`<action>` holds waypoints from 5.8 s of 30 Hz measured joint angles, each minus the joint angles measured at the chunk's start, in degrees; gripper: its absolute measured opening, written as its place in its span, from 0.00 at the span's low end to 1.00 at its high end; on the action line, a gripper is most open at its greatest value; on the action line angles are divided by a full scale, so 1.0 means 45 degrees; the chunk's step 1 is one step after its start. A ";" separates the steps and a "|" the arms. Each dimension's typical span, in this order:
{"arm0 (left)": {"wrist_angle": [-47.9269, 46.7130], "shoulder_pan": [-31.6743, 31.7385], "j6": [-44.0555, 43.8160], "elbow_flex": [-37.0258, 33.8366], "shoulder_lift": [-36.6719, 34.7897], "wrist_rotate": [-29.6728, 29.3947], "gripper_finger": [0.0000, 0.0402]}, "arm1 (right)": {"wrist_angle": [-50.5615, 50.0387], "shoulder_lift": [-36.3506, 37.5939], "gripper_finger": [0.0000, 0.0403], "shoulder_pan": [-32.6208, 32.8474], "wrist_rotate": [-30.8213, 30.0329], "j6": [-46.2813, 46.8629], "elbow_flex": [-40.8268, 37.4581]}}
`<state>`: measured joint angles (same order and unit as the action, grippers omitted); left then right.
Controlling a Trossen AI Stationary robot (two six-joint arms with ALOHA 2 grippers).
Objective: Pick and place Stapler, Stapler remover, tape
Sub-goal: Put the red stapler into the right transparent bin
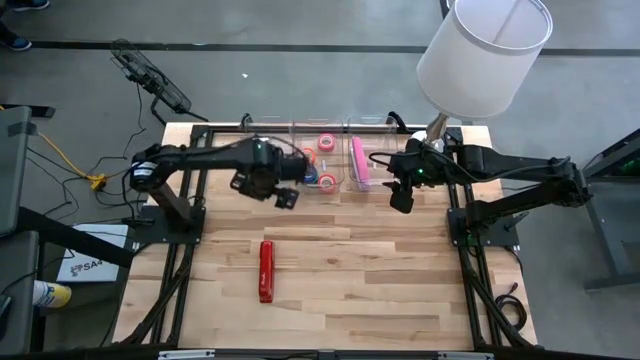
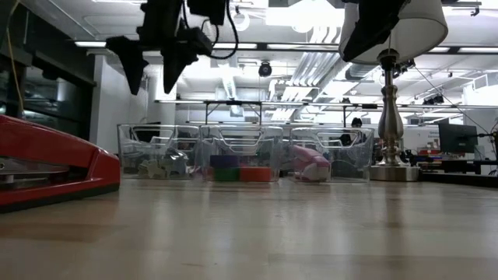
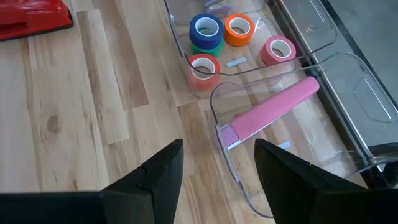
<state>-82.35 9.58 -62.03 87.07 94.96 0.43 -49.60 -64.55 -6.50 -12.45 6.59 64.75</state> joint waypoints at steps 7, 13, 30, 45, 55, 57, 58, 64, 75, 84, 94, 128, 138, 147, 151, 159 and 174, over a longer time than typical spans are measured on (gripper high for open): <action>-0.0059 -0.1824 -0.2216 0.0000 0.0000 0.0052 0.78 | 0.0005 0.0000 0.47 0.0000 0.0010 0.0000 0.0000; -0.0048 -0.2967 -0.3832 -0.0054 0.0000 -0.0102 0.78 | 0.0010 0.0000 0.47 0.0000 0.0049 -0.0015 0.0000; 0.2214 -0.3831 -0.5665 -0.2005 0.0010 0.1197 0.82 | -0.0066 0.0000 0.47 0.0000 0.0392 0.0030 0.0000; 0.6443 -0.3831 -0.6943 -0.5461 0.0024 0.3138 0.94 | -0.0228 0.0000 0.47 0.0000 0.0481 0.0216 0.0000; 0.8925 -0.3826 -0.7241 -0.7007 0.0019 0.3623 0.94 | -0.0223 0.0000 0.47 0.0000 0.0481 0.0205 0.0000; 0.9205 -0.3829 -0.7284 -0.7183 0.0019 0.4006 0.94 | -0.0223 0.0000 0.47 0.0000 0.0486 0.0209 0.0000; 0.9300 -0.3833 -0.7284 -0.7270 0.0019 0.4175 0.93 | -0.0223 0.0000 0.47 0.0000 0.0485 0.0204 0.0000; 0.9469 -0.4101 -0.7269 -0.7417 0.0019 0.4560 0.87 | -0.0223 0.0000 0.47 0.0000 0.0484 0.0204 0.0000; 1.0233 -0.4749 -0.7947 -0.7412 0.0202 0.4051 0.78 | -0.0148 0.0000 0.47 0.0005 0.0437 0.0199 0.0000; 1.0395 -0.4837 -0.7854 -0.7343 0.0933 0.4195 0.78 | -0.0165 0.0005 0.47 0.0000 0.0432 0.0199 -0.0005; 1.0070 -0.5225 -0.7641 -0.7339 0.1345 0.3774 0.78 | -0.0171 0.0005 0.47 0.0003 0.0432 0.0199 -0.0005; 0.9797 -0.5225 -0.7619 -0.7409 0.1394 0.4398 0.51 | -0.0170 0.0005 0.47 0.0005 0.0431 0.0199 -0.0005; 0.9839 -0.5215 -0.7172 -0.7398 0.1404 0.4563 0.51 | -0.0170 0.0005 0.47 0.0005 0.0427 0.0194 -0.0005; 0.9269 -0.5091 -0.6059 -0.6572 0.1309 0.4027 0.51 | -0.0168 0.0005 0.47 0.0003 0.0427 -0.0003 -0.0005; 0.9149 -0.5086 -0.5369 -0.5959 0.1333 0.3419 0.51 | -0.0165 0.0005 0.47 0.0005 0.0427 -0.0141 -0.0005; 0.9369 -0.5060 -0.4725 -0.5144 0.1301 0.2452 0.51 | -0.0025 0.0005 0.47 0.0000 0.0469 -0.0318 -0.0005; 0.9186 -0.4739 -0.3761 -0.3498 0.1263 0.1039 0.51 | -0.0010 0.0005 0.47 0.0000 0.1065 -0.0635 -0.0005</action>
<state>-41.01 -11.75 -78.95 71.32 100.64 5.10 -49.65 -64.53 -6.50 -7.66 3.73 64.73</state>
